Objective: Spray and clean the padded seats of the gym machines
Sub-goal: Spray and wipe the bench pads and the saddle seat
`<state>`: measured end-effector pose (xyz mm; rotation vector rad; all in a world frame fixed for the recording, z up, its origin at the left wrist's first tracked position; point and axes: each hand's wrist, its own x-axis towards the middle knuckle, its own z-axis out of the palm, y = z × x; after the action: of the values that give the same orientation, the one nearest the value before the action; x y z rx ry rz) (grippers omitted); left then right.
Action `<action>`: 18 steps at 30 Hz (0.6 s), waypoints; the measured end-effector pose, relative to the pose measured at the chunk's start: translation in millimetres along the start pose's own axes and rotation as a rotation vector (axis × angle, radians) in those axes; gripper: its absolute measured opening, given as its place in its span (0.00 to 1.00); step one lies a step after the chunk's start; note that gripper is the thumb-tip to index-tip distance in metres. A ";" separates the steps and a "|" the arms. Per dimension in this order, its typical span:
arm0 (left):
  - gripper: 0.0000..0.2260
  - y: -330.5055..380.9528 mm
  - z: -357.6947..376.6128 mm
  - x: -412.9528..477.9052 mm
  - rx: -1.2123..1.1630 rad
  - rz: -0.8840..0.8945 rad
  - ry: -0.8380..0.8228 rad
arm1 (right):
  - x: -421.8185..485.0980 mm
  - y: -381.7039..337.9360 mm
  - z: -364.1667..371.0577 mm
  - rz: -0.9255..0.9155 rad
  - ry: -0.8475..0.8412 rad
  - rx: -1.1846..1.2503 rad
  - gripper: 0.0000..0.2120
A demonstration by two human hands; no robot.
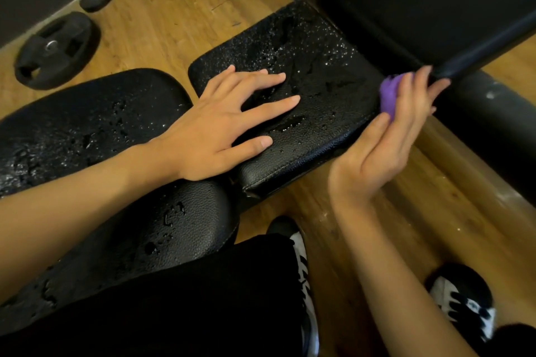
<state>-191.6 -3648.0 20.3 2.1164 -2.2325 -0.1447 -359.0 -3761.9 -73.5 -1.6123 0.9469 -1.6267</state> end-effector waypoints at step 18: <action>0.25 1.1 -1.3 -0.9 -0.003 -0.022 -0.007 | -44.3 1.1 -1.7 -0.307 -0.208 -0.048 0.20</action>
<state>-192.5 -3647.1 21.7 2.1425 -2.2127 -0.1568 -359.4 -3724.9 -97.9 -1.9934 0.6599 -1.6008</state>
